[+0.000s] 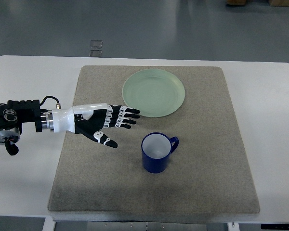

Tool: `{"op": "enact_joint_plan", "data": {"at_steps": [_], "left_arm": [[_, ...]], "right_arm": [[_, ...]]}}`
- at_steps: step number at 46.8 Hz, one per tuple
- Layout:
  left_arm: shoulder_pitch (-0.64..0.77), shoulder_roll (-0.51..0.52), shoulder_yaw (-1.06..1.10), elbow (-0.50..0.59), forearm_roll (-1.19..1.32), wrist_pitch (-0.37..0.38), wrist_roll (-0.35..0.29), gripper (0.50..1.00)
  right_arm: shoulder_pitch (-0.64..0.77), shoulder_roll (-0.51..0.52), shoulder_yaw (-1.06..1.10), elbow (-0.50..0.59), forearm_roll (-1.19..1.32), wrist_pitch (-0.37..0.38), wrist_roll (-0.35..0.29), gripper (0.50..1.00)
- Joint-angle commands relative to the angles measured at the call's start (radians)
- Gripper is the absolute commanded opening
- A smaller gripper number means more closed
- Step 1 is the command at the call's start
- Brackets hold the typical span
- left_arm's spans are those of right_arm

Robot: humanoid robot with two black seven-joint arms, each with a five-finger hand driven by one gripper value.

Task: Place cup left of plate with left hand
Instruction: 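Extend the left hand across the mat toward the blue mug, then wrap the left hand fingers around the blue mug body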

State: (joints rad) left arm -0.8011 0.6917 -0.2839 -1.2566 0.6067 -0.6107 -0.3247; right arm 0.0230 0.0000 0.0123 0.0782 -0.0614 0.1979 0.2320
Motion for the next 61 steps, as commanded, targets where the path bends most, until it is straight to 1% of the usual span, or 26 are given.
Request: {"op": "enact_joint_plan", "data": {"at_steps": [1, 8, 18, 25, 35, 44, 48, 61], "left_arm": [[0.000, -0.006, -0.001, 0.005, 0.007, 0.000, -0.001, 0.999], [0.002, -0.034, -0.001, 0.008, 0.025, 0.000, -0.001, 0.999], [0.037, -0.050, -0.015, 0.008, 0.042, 0.000, -0.019, 0.999], [0.063, -0.052, -0.017, 0.010, 0.044, 0.000, -0.053, 0.996], [0.065, -0.052, -0.015, 0.010, 0.045, 0.000, -0.120, 0.992], [0.065, -0.061, -0.014, 0.025, 0.070, 0.000, -0.145, 0.994], [0.074, -0.077, -0.014, 0.033, 0.079, 0.000, -0.148, 0.996], [0.079, -0.077, -0.008, 0.033, 0.093, 0.000, -0.148, 0.999]], "right_arm": [[0.000, 0.000, 0.000, 0.000, 0.000, 0.000, 0.000, 0.932], [0.000, 0.000, 0.000, 0.000, 0.000, 0.000, 0.000, 0.932], [0.000, 0.000, 0.000, 0.000, 0.000, 0.000, 0.001, 0.932], [0.000, 0.000, 0.000, 0.000, 0.000, 0.000, 0.000, 0.932], [0.000, 0.000, 0.000, 0.000, 0.000, 0.000, 0.000, 0.932], [0.000, 0.000, 0.000, 0.000, 0.000, 0.000, 0.000, 0.932], [0.000, 0.000, 0.000, 0.000, 0.000, 0.000, 0.000, 0.932], [0.000, 0.000, 0.000, 0.000, 0.000, 0.000, 0.000, 0.932]]}}
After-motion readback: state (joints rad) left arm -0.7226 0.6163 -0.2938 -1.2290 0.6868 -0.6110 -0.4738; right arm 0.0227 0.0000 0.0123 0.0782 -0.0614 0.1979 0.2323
